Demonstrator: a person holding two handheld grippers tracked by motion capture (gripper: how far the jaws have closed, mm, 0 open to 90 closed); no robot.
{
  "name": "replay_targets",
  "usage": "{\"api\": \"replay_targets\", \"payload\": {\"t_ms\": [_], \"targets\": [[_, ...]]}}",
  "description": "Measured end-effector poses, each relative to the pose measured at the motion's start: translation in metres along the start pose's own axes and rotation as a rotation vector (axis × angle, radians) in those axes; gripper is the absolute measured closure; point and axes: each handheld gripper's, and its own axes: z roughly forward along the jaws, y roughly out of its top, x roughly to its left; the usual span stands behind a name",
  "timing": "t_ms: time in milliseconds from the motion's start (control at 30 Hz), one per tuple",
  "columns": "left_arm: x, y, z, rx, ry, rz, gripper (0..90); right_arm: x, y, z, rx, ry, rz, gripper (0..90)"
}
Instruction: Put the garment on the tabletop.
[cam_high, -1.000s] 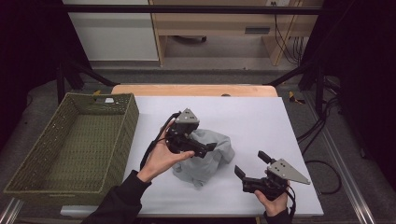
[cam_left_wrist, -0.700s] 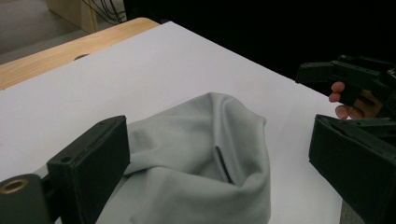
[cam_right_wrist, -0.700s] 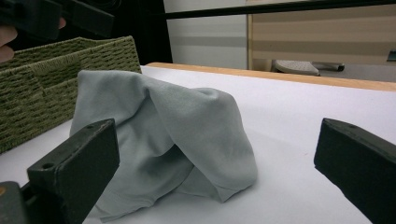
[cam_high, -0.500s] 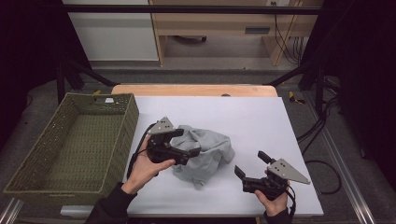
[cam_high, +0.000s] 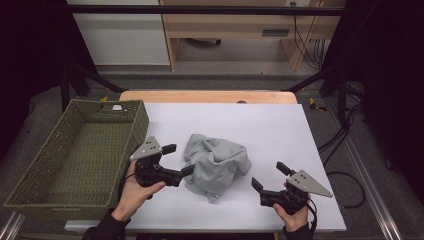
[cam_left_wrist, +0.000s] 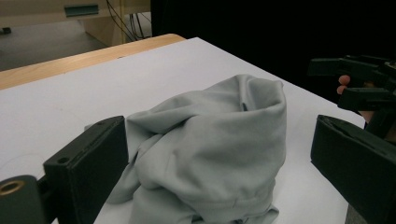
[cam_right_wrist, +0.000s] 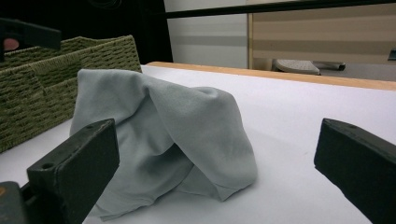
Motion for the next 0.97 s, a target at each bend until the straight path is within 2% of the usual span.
{"api": "replay_targets", "payload": {"t_ms": [67, 300, 367, 533, 633, 767, 967], "targets": [[0.001, -0.007, -0.005, -0.015, 0.012, -0.002, 3.9, -0.001, 0.0, -0.001, 0.002, -0.002, -0.004, 0.3], [0.005, -0.032, -0.022, -0.019, 0.067, -0.019, 3.9, -0.002, 0.0, -0.002, 0.003, -0.003, 0.005, 0.3], [0.006, -0.039, -0.026, -0.03, 0.083, -0.028, 3.9, -0.003, 0.0, -0.003, 0.001, -0.005, -0.005, 0.3], [0.013, -0.055, -0.033, -0.038, 0.108, -0.062, 3.8, -0.003, -0.001, -0.003, -0.002, -0.009, 0.003, 0.3], [0.018, -0.06, -0.036, -0.045, 0.125, -0.085, 3.5, -0.004, -0.002, -0.004, 0.004, -0.012, -0.001, 0.3], [0.016, -0.061, -0.038, -0.057, 0.139, -0.076, 3.4, -0.005, -0.003, -0.005, 0.005, -0.014, 0.0, 0.3], [0.016, -0.062, -0.039, -0.052, 0.144, -0.091, 3.2, -0.006, -0.005, -0.004, 0.016, -0.012, 0.003, 0.3]]}}
